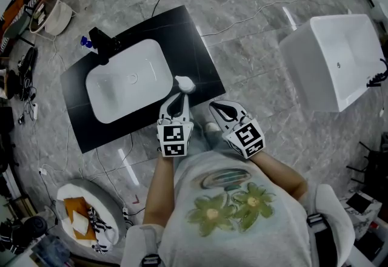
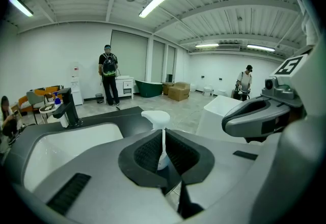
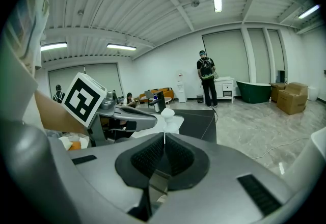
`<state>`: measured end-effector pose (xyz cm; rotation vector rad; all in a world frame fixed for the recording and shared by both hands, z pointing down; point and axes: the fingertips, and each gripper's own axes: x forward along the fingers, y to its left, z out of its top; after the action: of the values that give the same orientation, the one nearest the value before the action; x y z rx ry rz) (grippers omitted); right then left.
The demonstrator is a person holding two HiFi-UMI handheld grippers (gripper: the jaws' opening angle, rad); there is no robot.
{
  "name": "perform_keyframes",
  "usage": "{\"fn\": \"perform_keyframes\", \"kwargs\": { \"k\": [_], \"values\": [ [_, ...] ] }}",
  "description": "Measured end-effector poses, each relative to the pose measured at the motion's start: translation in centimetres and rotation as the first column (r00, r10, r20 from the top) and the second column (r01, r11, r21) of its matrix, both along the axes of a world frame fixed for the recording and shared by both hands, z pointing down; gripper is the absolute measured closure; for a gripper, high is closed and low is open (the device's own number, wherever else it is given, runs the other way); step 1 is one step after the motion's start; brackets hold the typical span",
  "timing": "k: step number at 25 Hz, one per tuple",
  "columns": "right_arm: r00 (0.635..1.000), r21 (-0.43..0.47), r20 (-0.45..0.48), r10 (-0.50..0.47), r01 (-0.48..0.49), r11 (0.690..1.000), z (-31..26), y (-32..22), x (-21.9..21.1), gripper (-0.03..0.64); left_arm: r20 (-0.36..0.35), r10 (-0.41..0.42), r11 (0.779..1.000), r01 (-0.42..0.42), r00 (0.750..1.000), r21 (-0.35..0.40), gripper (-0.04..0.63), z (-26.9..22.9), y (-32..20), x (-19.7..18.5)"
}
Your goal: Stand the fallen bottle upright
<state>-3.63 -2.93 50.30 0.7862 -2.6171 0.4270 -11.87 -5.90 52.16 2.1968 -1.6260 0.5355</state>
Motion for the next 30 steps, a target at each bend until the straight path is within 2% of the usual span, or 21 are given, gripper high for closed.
{"fn": "perform_keyframes", "kwargs": {
  "k": [8,16,30],
  "values": [
    [0.998,0.018,0.026,-0.055,0.054,0.998,-0.6,1.8,-0.1,0.574,-0.048,-0.036,0.999,0.037,0.998,0.018,0.577,-1.4,2.3,0.8],
    [0.986,0.054,0.081,-0.147,0.143,0.988,-2.2,3.4,-1.1,0.575,-0.042,-0.037,0.998,0.039,0.998,0.048,0.577,-2.3,4.7,1.7],
    [0.975,0.12,0.118,-0.188,0.174,0.977,-5.3,4.2,-1.1,0.575,-0.102,-0.04,0.992,0.052,0.994,0.115,0.577,-5.7,7.1,3.4]
  ]
}}
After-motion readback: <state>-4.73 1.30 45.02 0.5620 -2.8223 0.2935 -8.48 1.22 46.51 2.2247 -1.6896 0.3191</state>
